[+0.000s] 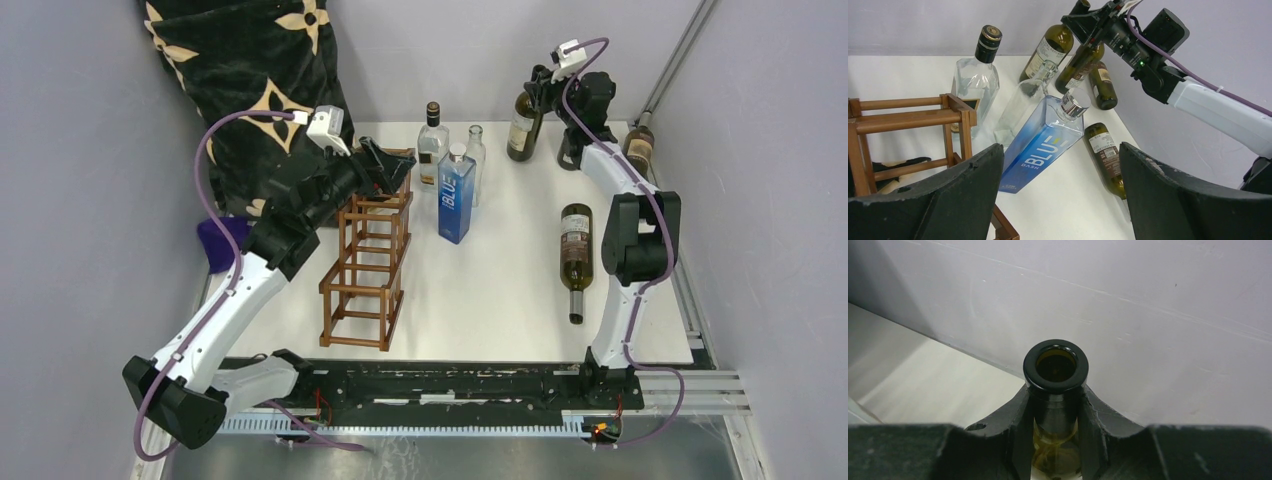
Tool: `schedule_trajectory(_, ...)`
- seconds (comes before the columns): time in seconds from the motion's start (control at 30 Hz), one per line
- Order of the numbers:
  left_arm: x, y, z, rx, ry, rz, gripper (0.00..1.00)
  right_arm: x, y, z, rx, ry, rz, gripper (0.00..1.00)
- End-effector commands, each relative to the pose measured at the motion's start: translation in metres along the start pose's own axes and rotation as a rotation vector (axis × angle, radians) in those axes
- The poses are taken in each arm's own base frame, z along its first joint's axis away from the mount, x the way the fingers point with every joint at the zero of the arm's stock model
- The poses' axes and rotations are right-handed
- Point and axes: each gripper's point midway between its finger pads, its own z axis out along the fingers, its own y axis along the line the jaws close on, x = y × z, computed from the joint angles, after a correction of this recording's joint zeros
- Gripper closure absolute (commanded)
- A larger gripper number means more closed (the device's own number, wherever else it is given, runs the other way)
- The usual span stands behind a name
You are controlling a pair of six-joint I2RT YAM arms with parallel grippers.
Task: Put the wine bottle on the wine rack
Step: Move the wine bottle to the center of the board, then pick up the wine bottle from the center of the board.
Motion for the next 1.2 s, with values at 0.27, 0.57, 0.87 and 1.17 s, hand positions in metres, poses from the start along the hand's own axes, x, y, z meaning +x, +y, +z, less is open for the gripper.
schedule_trajectory(0.27, -0.029, -0.016, 0.003, 0.041, -0.070, 0.020, 0.10, -0.061, -0.014, 0.011, 0.050, -0.156, -0.091, 0.63)
schedule_trajectory(0.57, -0.035, -0.018, -0.009, 0.030, -0.079, 0.014, 0.10, -0.109, -0.004, -0.014, 0.006, -0.209, -0.131, 0.25)
schedule_trajectory(0.87, -0.033, -0.014, -0.016, 0.000, -0.064, -0.003, 0.09, -0.139, 0.029, -0.074, -0.120, -0.233, -0.170, 0.02)
schedule_trajectory(1.17, -0.048, -0.016, -0.017, -0.036, -0.081, -0.043, 0.05, -0.150, 0.067, -0.133, -0.291, -0.187, -0.303, 0.02)
